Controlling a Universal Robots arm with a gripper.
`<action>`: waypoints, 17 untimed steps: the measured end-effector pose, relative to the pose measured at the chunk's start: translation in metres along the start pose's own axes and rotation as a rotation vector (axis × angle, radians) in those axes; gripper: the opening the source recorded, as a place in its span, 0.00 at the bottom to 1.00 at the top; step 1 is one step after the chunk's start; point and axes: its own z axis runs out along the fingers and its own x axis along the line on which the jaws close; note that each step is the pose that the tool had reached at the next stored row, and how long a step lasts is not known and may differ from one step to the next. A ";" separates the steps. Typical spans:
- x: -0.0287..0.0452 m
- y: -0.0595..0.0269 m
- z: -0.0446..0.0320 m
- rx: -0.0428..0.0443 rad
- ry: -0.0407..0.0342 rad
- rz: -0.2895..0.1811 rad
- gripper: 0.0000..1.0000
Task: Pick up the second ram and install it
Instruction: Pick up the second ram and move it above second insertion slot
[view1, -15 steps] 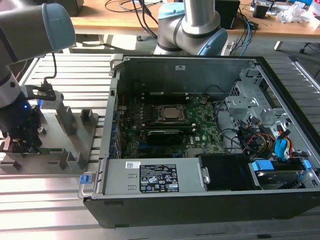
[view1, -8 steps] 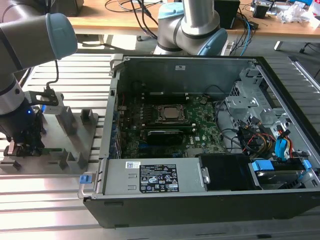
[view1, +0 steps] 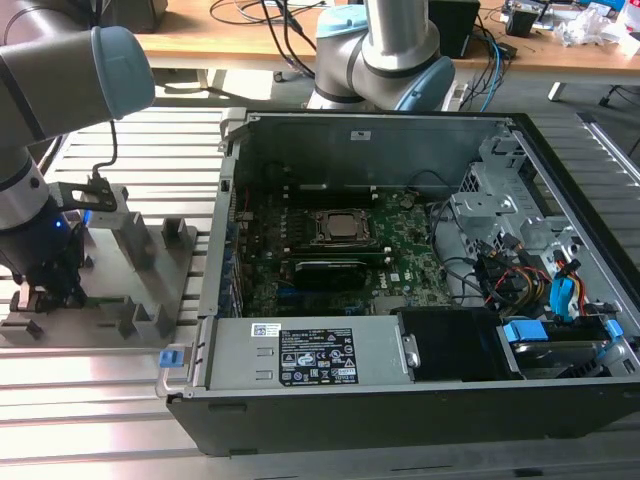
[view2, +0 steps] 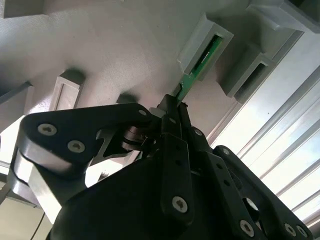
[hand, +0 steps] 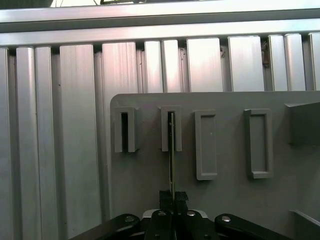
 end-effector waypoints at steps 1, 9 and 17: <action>0.0000 0.0000 0.0000 0.0000 0.0000 0.000 0.14; 0.0004 0.0000 0.0000 0.0000 0.0001 0.000 0.14; 0.0003 0.0007 -0.0166 0.0001 0.0006 0.000 0.14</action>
